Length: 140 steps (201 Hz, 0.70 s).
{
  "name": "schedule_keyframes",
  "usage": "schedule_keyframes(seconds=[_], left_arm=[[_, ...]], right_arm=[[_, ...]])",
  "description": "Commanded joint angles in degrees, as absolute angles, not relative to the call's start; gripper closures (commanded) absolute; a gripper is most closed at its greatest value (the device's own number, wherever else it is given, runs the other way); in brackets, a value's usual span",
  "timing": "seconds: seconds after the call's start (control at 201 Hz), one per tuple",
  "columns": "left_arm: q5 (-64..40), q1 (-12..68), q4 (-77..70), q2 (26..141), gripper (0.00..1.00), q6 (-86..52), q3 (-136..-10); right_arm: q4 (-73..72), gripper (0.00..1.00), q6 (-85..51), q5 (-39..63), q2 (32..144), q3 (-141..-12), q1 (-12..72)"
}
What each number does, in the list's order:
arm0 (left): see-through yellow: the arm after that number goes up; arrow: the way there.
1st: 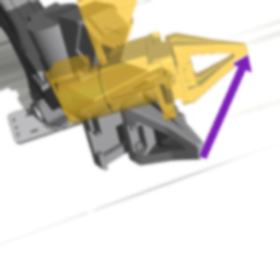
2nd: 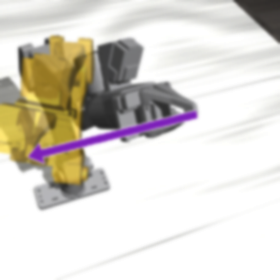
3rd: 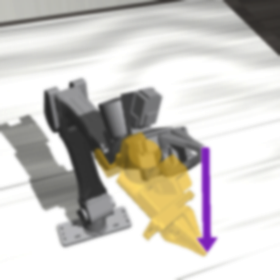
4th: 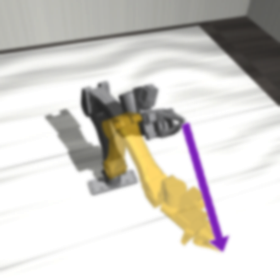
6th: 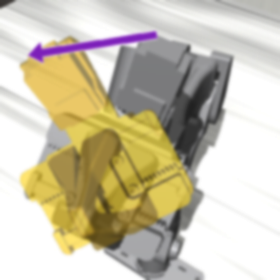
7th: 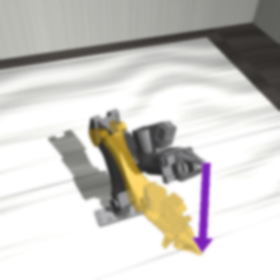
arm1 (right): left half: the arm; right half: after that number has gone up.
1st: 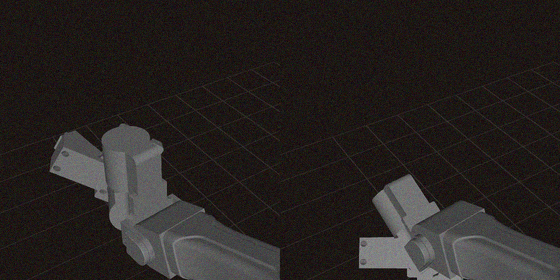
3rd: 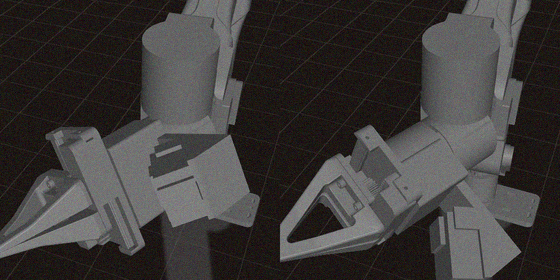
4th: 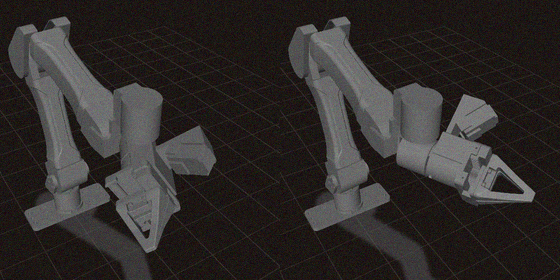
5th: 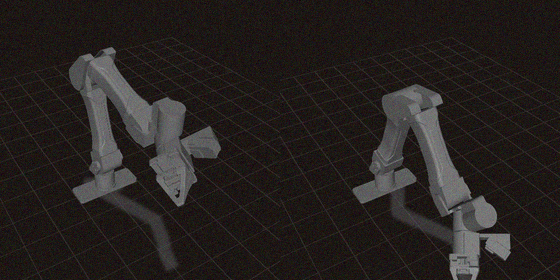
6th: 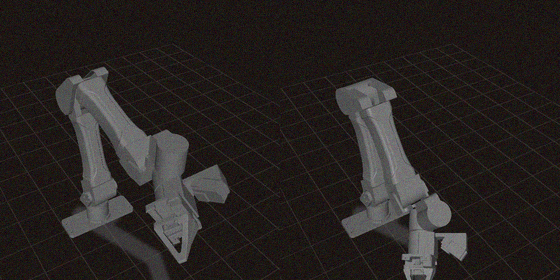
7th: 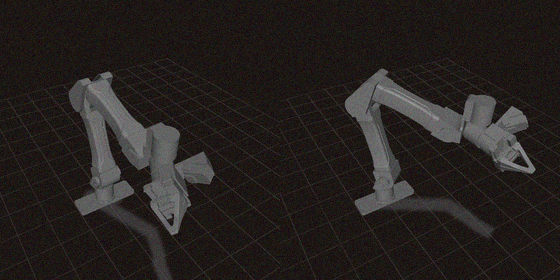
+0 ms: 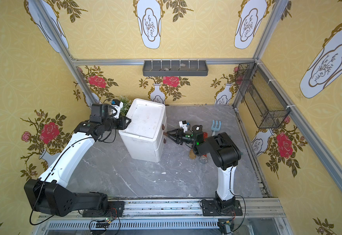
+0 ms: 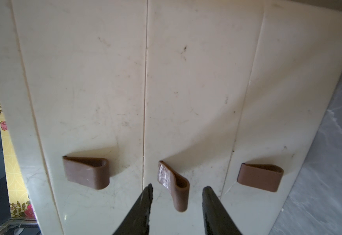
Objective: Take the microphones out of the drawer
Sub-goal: Open the drawer in the storage box.
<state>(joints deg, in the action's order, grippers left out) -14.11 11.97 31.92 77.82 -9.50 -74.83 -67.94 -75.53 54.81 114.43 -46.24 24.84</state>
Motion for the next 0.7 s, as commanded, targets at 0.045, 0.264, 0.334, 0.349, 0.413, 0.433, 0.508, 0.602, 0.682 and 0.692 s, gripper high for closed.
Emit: schedule_keyframes(seconds=[0.045,0.264,0.334,0.349,0.413,0.433,0.508,0.602,0.682,0.692], left_arm=[[-14.33,12.04,34.80,78.48,0.59,-9.05,-74.53],[-14.24,12.04,34.98,78.59,0.59,-8.92,-74.68],[-14.20,12.08,34.96,78.58,0.59,-8.88,-74.70],[-14.16,12.05,34.98,78.56,0.59,-8.90,-74.69],[-14.15,12.02,34.98,78.55,0.59,-8.88,-74.68],[-14.17,12.00,34.94,78.55,0.59,-8.88,-74.66],[-14.20,12.08,34.98,78.58,0.59,-8.87,-74.71],[-14.11,12.04,34.98,78.53,0.59,-8.88,-74.66],[-14.15,12.04,35.07,78.49,0.59,-8.88,-74.71],[-14.15,12.04,35.02,78.55,0.59,-8.88,-74.71]], right_arm=[[-73.79,0.60,-77.48,54.76,115.75,-47.45,25.47],[-75.62,0.86,-78.96,55.02,116.80,-48.27,25.65],[-75.95,0.95,-79.18,54.98,116.95,-47.99,25.58],[-76.07,0.96,-79.19,55.01,116.98,-47.81,25.58],[-76.37,1.00,-79.47,55.02,117.09,-47.52,25.58],[-76.56,1.00,-79.60,55.07,117.18,-47.52,25.58],[-78.04,1.00,-80.46,55.02,117.58,-47.11,25.51],[-79.25,1.00,-81.16,54.87,117.69,-46.74,25.40],[-79.15,1.00,-81.11,55.17,117.36,-46.51,25.05],[-79.16,1.00,-81.10,55.19,117.30,-46.37,24.98]])
